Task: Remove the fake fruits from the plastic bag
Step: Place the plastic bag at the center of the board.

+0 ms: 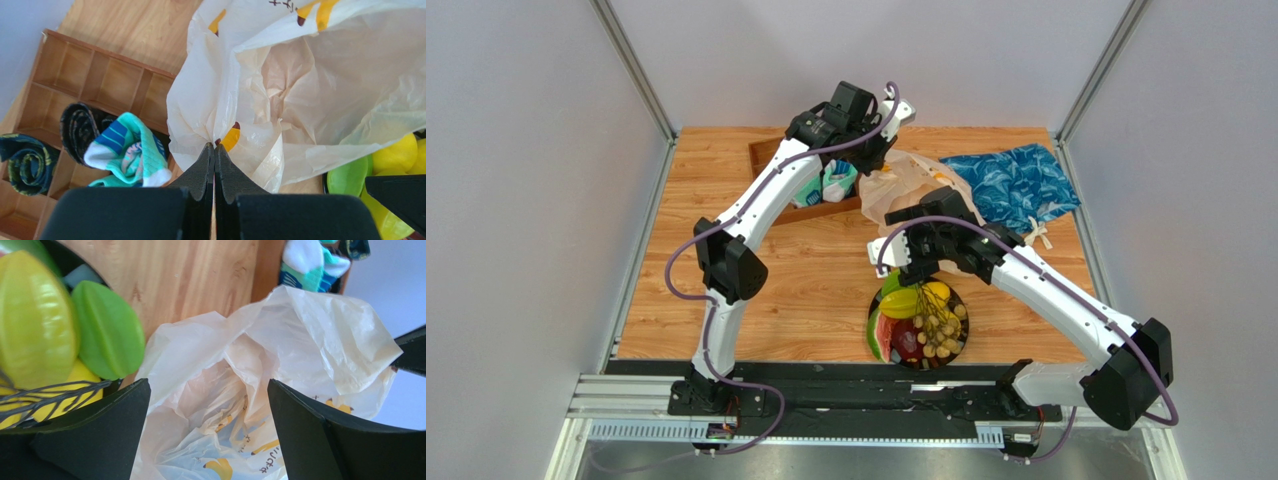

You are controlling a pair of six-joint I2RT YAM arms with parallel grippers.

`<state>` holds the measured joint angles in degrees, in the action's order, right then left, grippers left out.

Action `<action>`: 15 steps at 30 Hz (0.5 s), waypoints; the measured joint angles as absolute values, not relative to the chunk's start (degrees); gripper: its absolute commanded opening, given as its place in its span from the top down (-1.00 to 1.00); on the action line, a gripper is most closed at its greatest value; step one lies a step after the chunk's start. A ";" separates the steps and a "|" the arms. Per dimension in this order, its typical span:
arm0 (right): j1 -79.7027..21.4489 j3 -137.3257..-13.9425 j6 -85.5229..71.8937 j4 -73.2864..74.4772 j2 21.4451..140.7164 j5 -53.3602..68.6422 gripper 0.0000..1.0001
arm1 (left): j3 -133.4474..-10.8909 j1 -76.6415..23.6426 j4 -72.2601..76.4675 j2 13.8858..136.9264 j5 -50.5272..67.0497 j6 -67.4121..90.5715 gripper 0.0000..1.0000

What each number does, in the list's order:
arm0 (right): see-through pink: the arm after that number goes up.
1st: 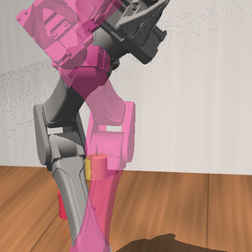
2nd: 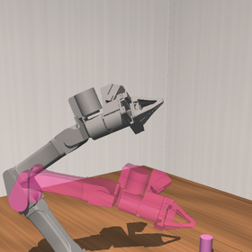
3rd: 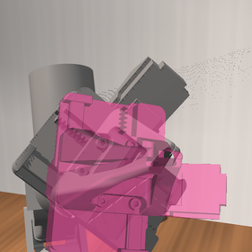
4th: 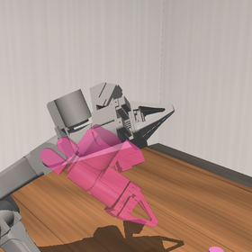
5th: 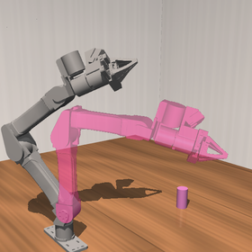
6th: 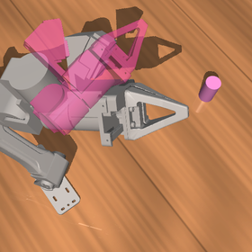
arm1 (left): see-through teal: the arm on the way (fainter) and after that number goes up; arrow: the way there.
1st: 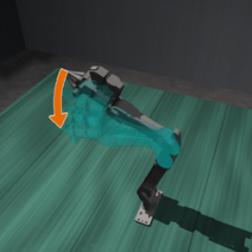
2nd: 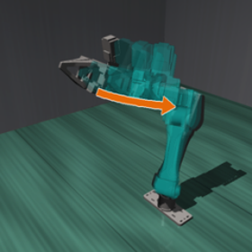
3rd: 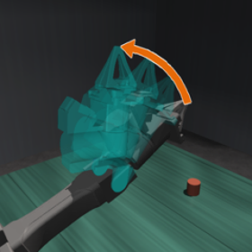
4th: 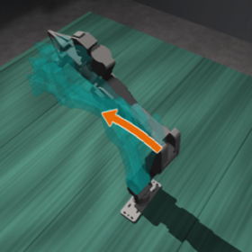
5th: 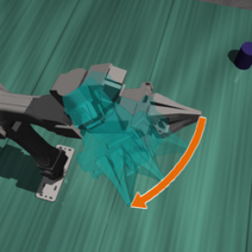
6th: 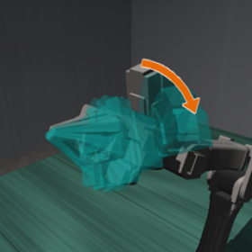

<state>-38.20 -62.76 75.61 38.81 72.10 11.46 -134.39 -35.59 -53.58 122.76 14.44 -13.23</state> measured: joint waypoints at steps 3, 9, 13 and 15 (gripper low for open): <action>-38.20 -65.28 69.19 36.51 73.17 7.94 -1.00 | -137.25 -35.22 -52.77 123.92 14.28 -13.13 0.76; -36.36 -71.53 54.39 32.88 74.41 0.38 -1.00 | -141.43 -34.06 -50.59 124.81 13.72 -12.67 -0.71; -33.06 -74.50 45.36 31.05 75.02 -4.75 -1.00 | -143.59 -33.32 -49.34 124.81 12.69 -12.14 -0.86; -31.31 -74.54 41.91 30.55 75.00 -6.57 -1.00 | -144.70 -32.99 -48.71 124.81 11.66 -12.16 -0.89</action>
<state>-31.31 -74.54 41.91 30.55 75.00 -6.57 -144.70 -32.99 -48.71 124.81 11.66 -12.16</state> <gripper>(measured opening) 0.998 0.920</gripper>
